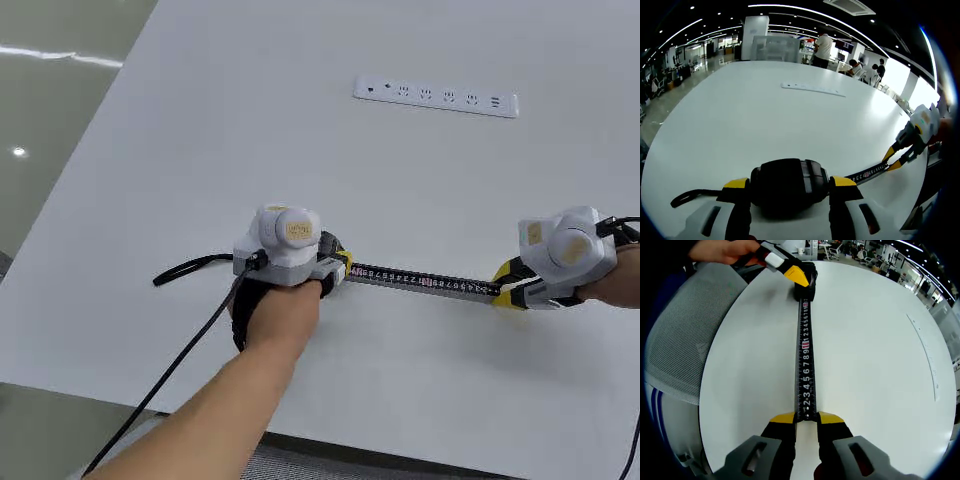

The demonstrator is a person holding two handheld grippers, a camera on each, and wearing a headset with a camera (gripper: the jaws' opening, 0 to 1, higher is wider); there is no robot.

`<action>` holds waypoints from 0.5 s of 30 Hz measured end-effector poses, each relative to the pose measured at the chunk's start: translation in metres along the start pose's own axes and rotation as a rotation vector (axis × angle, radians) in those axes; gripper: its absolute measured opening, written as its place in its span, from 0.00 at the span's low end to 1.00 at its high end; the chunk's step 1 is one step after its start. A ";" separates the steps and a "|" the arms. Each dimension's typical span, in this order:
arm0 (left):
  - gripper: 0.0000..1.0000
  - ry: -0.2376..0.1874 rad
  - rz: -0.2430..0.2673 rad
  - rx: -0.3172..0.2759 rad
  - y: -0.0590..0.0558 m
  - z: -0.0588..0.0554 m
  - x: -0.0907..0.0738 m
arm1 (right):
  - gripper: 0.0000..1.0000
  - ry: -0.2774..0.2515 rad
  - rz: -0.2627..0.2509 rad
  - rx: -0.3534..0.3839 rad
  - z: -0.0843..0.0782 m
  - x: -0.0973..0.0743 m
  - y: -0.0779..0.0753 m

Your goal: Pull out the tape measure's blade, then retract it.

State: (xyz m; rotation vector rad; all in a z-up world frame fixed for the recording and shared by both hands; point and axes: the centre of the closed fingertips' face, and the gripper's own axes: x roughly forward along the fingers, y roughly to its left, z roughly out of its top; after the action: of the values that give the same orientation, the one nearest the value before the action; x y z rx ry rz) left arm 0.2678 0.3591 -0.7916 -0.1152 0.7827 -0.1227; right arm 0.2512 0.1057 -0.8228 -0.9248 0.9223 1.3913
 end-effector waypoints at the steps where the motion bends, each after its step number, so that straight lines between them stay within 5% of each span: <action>1: 0.59 -0.003 -0.002 0.004 0.000 0.000 0.000 | 0.12 -0.001 0.000 0.001 0.000 0.000 0.000; 15: 0.57 -0.009 -0.010 0.025 0.001 0.000 -0.001 | 0.12 -0.013 -0.001 0.014 0.003 0.001 -0.001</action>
State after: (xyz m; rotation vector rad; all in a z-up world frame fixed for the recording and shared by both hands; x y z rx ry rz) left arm 0.2673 0.3598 -0.7912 -0.0958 0.7717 -0.1414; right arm 0.2520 0.1091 -0.8226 -0.9041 0.9207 1.3871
